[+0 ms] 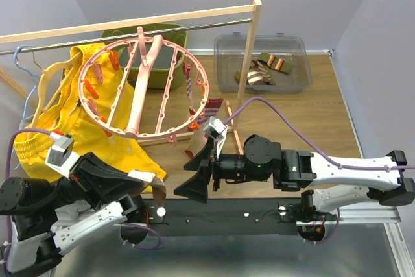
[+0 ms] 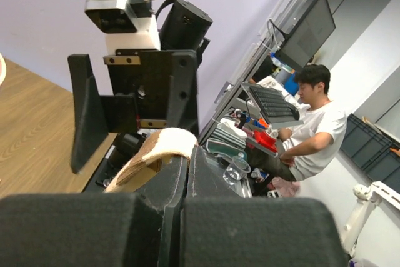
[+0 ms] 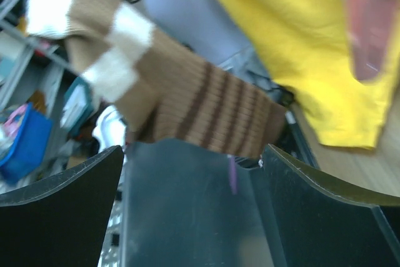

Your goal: Remove the socks clipped to the hanger

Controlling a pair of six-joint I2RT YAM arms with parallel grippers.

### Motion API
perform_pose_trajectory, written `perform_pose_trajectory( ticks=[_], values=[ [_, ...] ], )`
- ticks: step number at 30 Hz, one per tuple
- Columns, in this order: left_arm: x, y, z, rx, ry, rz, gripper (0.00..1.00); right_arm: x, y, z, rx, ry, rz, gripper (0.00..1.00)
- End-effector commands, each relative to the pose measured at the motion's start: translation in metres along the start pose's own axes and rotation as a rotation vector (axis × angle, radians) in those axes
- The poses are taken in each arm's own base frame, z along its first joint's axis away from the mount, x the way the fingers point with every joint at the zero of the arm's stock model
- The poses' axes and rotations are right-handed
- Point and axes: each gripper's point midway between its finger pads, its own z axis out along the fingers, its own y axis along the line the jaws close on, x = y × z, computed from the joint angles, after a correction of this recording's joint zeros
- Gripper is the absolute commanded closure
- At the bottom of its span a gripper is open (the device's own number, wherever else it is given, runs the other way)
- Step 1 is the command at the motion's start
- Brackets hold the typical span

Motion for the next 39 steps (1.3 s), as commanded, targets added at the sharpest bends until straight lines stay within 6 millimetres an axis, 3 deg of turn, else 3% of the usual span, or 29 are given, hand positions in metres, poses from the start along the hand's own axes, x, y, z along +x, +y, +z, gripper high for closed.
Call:
perform_pose_trajectory(
  ticks=[1, 7, 10, 11, 12, 13, 14, 16, 17, 18, 20, 21, 22, 25, 27, 28, 29, 32, 33, 39],
  values=[
    [-0.004, 0.009, 0.008, -0.048, 0.001, 0.001, 1.00, 0.008, 0.039, 0.014, -0.214, 0.048, -0.033, 0.00],
    [-0.002, 0.011, 0.016, -0.038, 0.002, -0.017, 1.00, 0.002, 0.042, 0.044, -0.209, 0.040, -0.048, 0.09],
    [-0.002, 0.013, 0.018, -0.046, 0.013, -0.011, 1.00, 0.000, 0.025, 0.050, -0.118, 0.012, -0.027, 0.40],
    [-0.002, 0.013, 0.019, -0.046, 0.015, -0.008, 1.00, 0.005, 0.017, 0.049, -0.087, 0.018, -0.019, 0.63],
    [-0.004, 0.013, 0.019, -0.048, 0.011, 0.001, 0.97, 0.005, 0.009, 0.044, -0.044, 0.009, -0.012, 0.74],
    [-0.004, 0.014, 0.019, -0.057, 0.009, 0.003, 0.82, 0.004, -0.001, 0.039, 0.004, -0.007, -0.002, 0.84],
    [-0.004, 0.016, 0.018, -0.069, 0.012, 0.005, 0.73, 0.004, -0.006, 0.035, 0.031, -0.019, 0.018, 0.98],
    [-0.006, 0.018, 0.017, -0.083, 0.002, 0.020, 0.54, 0.016, -0.031, 0.014, 0.131, -0.019, 0.038, 0.99],
    [-0.007, 0.017, 0.015, -0.083, -0.002, 0.026, 0.50, 0.022, -0.040, 0.006, 0.165, -0.017, 0.064, 0.99],
    [-0.008, 0.018, 0.014, -0.087, -0.009, 0.028, 0.48, 0.037, -0.062, -0.005, 0.250, 0.001, 0.069, 0.99],
    [-0.009, 0.019, 0.013, -0.091, -0.018, 0.034, 0.40, 0.037, -0.075, -0.028, 0.323, -0.028, 0.127, 0.99],
    [-0.009, 0.021, 0.014, -0.101, -0.021, 0.034, 0.37, 0.044, -0.097, -0.042, 0.436, -0.028, 0.137, 0.99],
    [-0.009, 0.023, 0.014, -0.108, -0.022, 0.038, 0.27, 0.049, -0.106, -0.057, 0.480, -0.033, 0.162, 0.99],
    [-0.013, 0.039, 0.014, -0.191, -0.042, 0.036, 0.25, 0.065, -0.140, -0.090, 0.654, -0.045, 0.208, 0.99],
    [-0.018, 0.067, 0.009, -0.353, -0.078, 0.017, 0.24, 0.068, -0.153, -0.111, 0.735, -0.076, 0.249, 0.99],
    [-0.027, 0.075, 0.003, -0.424, -0.118, 0.005, 0.24, 0.069, -0.157, -0.117, 0.755, -0.083, 0.255, 0.99],
    [-0.022, 0.090, -0.003, -0.508, -0.102, -0.008, 0.24, 0.071, -0.160, -0.121, 0.775, -0.087, 0.271, 0.99],
    [-0.036, 0.101, -0.017, -0.619, -0.163, -0.002, 0.23, 0.078, -0.173, -0.129, 0.871, -0.084, 0.286, 0.99],
    [-0.042, 0.107, -0.023, -0.666, -0.201, -0.005, 0.23, 0.088, -0.183, -0.134, 0.942, -0.044, 0.264, 0.99],
    [-0.049, 0.119, -0.039, -0.769, -0.261, -0.034, 0.18, 0.107, -0.208, -0.124, 1.081, 0.056, 0.247, 0.99]
  ],
)
